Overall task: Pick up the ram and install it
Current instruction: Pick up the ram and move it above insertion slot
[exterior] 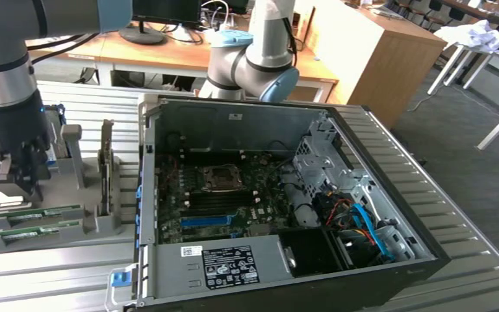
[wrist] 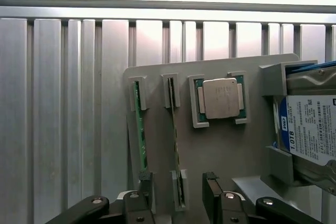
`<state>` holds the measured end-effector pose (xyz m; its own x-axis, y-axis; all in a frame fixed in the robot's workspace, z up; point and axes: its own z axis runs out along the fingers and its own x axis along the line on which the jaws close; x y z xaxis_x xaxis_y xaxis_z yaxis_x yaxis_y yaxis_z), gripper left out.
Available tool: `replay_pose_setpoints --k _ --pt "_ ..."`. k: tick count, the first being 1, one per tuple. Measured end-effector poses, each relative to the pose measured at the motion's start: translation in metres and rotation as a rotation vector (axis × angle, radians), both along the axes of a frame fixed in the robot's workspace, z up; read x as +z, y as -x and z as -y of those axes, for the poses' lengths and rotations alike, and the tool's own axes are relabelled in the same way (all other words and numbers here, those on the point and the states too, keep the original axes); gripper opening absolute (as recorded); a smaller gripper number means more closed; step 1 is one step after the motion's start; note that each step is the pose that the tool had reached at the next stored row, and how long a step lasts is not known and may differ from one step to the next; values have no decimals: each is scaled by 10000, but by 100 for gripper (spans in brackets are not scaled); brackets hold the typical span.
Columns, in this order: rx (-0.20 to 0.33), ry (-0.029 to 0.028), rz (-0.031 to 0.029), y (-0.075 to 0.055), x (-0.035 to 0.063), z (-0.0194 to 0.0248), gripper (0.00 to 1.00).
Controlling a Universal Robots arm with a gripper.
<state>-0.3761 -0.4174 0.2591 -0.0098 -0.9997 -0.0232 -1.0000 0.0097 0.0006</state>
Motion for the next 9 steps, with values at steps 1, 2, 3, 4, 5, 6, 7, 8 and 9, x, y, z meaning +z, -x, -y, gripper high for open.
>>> replay_pose_setpoints --k 1,2,3,4,5,6,7,8,9 --pt "1 0 -1 1 -2 10 50" --pt "1 0 0 3 -4 21 50" --pt "3 -1 1 4 -7 32 50" --pt "4 0 0 6 -9 42 50" --pt "6 -1 1 7 -12 51 50" --pt "15 -1 1 8 -14 59 50" --pt "28 0 1 8 -16 65 50" --pt "44 0 1 9 -19 71 50" --pt "63 2 1 10 -22 78 50"
